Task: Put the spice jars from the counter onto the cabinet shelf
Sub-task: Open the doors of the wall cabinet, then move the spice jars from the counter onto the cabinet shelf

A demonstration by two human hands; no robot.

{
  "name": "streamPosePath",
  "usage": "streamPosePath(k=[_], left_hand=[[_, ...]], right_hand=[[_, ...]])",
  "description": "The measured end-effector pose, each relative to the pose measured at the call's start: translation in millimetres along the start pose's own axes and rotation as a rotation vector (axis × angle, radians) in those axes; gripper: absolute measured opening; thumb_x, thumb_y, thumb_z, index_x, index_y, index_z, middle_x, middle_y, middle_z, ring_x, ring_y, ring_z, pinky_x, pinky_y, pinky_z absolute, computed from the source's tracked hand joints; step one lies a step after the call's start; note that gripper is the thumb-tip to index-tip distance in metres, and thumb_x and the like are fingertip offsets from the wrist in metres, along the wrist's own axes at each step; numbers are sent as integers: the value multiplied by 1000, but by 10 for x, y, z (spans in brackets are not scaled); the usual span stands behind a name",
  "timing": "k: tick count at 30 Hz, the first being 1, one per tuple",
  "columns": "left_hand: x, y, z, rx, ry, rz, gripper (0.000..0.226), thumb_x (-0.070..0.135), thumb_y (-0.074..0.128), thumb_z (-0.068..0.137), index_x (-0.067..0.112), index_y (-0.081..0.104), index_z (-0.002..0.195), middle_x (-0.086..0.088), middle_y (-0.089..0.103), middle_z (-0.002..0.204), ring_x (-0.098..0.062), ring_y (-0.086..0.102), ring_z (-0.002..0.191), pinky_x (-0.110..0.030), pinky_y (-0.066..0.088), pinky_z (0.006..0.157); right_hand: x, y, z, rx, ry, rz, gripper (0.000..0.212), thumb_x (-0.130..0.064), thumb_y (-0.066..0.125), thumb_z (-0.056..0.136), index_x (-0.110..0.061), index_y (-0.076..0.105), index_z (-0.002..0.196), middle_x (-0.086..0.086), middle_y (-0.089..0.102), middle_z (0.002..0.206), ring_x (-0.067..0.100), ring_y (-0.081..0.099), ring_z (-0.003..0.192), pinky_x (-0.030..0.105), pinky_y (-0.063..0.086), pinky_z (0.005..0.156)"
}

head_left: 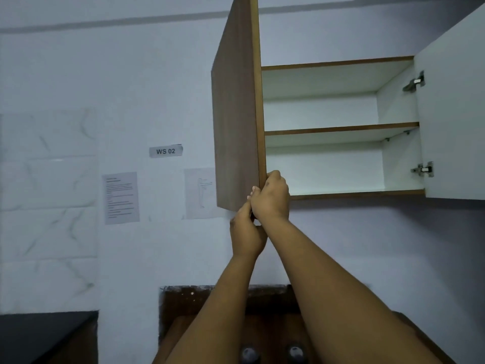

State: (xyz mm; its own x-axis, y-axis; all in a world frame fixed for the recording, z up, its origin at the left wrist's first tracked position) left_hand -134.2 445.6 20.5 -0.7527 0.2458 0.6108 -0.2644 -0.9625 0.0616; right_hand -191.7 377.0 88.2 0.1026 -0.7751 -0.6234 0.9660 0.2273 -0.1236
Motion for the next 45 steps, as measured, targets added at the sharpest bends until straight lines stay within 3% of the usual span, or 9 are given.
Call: streamPosePath(k=[6, 12, 15, 24, 26, 28, 31, 36, 45], left_hand=[[-144, -809, 143, 19, -256, -246, 50, 12, 47, 94, 22, 56, 46, 6, 51, 45, -4, 46, 44, -21, 38, 43], [-275, -1639, 286, 81, -158, -71, 44, 9, 48, 88, 26, 56, 48, 11, 54, 49, -17, 49, 61, -34, 41, 58], [-366, -1896, 370, 95, -224, -134, 41, 8, 46, 93, 18, 58, 56, -2, 56, 57, -24, 49, 67, -37, 41, 62], [-287, -2165, 460, -18, 36, 119, 33, 4, 58, 89, 27, 60, 66, 15, 56, 54, -7, 46, 56, -16, 39, 51], [-276, -2137, 421, -29, 83, 113, 17, 10, 62, 90, 23, 70, 95, 18, 66, 71, 3, 58, 64, -7, 45, 58], [-353, -2093, 363, -16, 92, 96, 41, 14, 65, 89, 18, 58, 129, 8, 69, 109, 6, 63, 95, -10, 51, 81], [-548, -1974, 176, 31, 61, 163, 74, 23, 67, 88, 20, 25, 149, 0, 43, 146, -9, 47, 127, -22, 41, 101], [-977, -1713, -243, 107, -61, 270, 74, 36, 56, 93, 17, 14, 151, -8, 32, 150, -26, 34, 137, -39, 38, 106], [-1973, -895, -1419, -129, -285, 374, 80, 29, 63, 87, 11, 17, 150, -12, 31, 149, -34, 27, 138, -44, 33, 108]], right_hand=[[-659, 410, -460, -14, -120, -115, 11, -8, 52, 96, -6, 48, 106, 9, 56, 105, 24, 58, 93, 31, 52, 76], [-1226, 1011, -762, -134, -180, -170, 24, 0, 48, 93, -4, 45, 117, 11, 51, 119, 22, 55, 106, 29, 51, 87], [-1390, 1231, -884, -152, -216, -192, 26, -5, 53, 96, -6, 44, 120, 9, 49, 121, 19, 53, 108, 25, 50, 88], [-1451, 1414, -963, -144, -252, -66, 25, -14, 59, 92, -8, 48, 114, 10, 53, 110, 26, 56, 99, 35, 51, 82], [-1341, 1408, -984, -168, -243, 23, 29, -24, 56, 96, -11, 50, 121, 9, 55, 111, 26, 57, 101, 39, 52, 86], [-1156, 1405, -1034, -177, -209, 72, 37, -38, 44, 100, -15, 50, 128, 7, 58, 117, 24, 56, 109, 39, 50, 92], [-788, 1381, -1145, -160, -170, 42, 45, -46, 33, 102, -17, 49, 133, 5, 57, 127, 22, 48, 121, 37, 43, 100], [-8, 1210, -1316, -136, -97, -140, 44, -44, 35, 102, -15, 49, 132, 7, 52, 129, 23, 45, 119, 41, 41, 101], [1904, 549, -1855, -167, 152, -491, 44, -42, 37, 101, -12, 49, 131, 16, 51, 128, 35, 47, 117, 46, 39, 100]])
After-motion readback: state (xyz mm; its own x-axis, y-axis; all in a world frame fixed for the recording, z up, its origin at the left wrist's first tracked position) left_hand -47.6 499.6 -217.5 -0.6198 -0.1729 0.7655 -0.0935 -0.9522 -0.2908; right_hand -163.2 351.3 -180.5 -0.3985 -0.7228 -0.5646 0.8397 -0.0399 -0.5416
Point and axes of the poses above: each hand's wrist, its own z-axis towards the middle knuckle, its own y-axis out of the palm, x = y × z, the point moved 6 cm from there along z, towards the middle knuckle
